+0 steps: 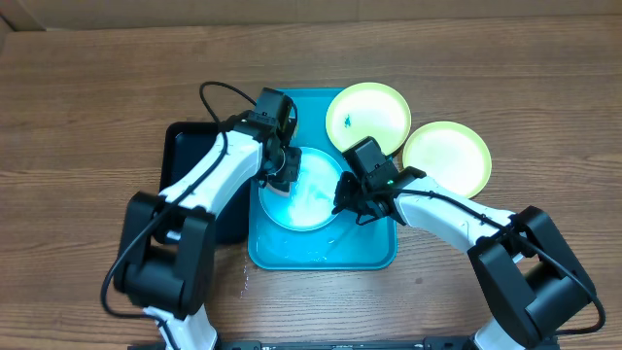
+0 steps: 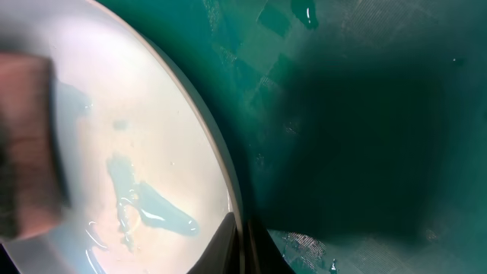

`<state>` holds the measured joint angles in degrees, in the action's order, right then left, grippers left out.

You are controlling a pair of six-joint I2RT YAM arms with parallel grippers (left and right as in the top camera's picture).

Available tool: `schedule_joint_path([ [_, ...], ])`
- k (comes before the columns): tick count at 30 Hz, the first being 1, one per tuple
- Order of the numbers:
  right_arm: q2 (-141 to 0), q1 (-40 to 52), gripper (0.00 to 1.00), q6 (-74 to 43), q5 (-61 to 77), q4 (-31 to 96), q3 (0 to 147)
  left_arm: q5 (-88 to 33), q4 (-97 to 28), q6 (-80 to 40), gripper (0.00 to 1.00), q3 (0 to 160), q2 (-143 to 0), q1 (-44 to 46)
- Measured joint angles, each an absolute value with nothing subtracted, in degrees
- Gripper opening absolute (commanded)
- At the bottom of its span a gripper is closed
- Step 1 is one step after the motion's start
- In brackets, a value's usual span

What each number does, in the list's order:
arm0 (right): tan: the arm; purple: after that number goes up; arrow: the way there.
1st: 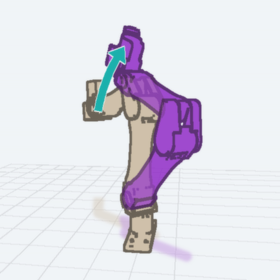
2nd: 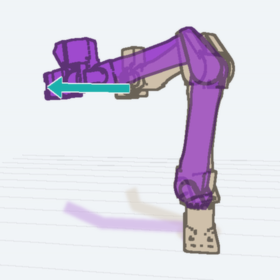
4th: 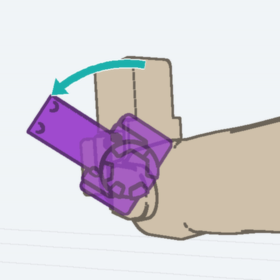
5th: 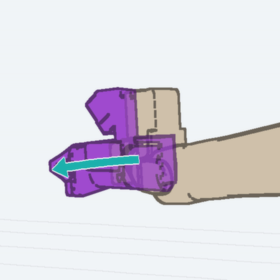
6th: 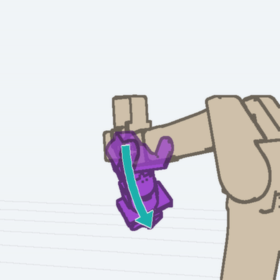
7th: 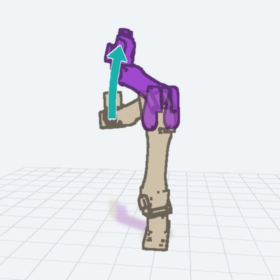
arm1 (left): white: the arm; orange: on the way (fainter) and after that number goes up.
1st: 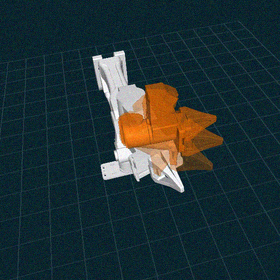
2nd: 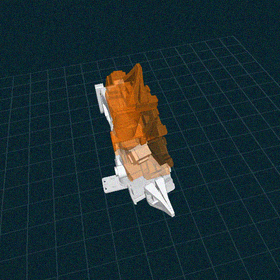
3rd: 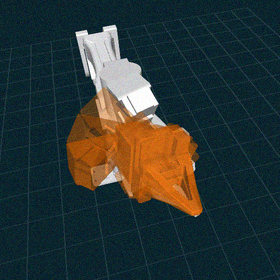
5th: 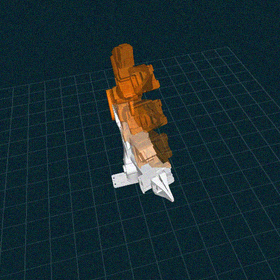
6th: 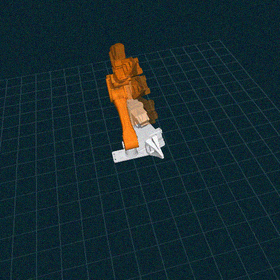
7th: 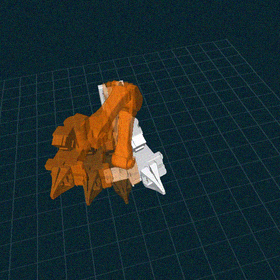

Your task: Clean dirty plates on tray and stack at the side

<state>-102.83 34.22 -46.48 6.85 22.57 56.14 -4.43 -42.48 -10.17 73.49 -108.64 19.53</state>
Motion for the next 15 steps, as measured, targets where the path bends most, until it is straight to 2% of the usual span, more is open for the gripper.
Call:
schedule_joint_path([
  [8,-102.83,34.22,0.04,-46.46,6.81,22.74,56.14,-9.3,-41.69,-10.13,0.04,73.8,-112.38,19.25],
  [15,-102.83,34.22,0.04,-46.48,6.7,22.72,56.14,-28.42,-40.34,-10.13,0.04,73.82,-113.82,19.27],
])
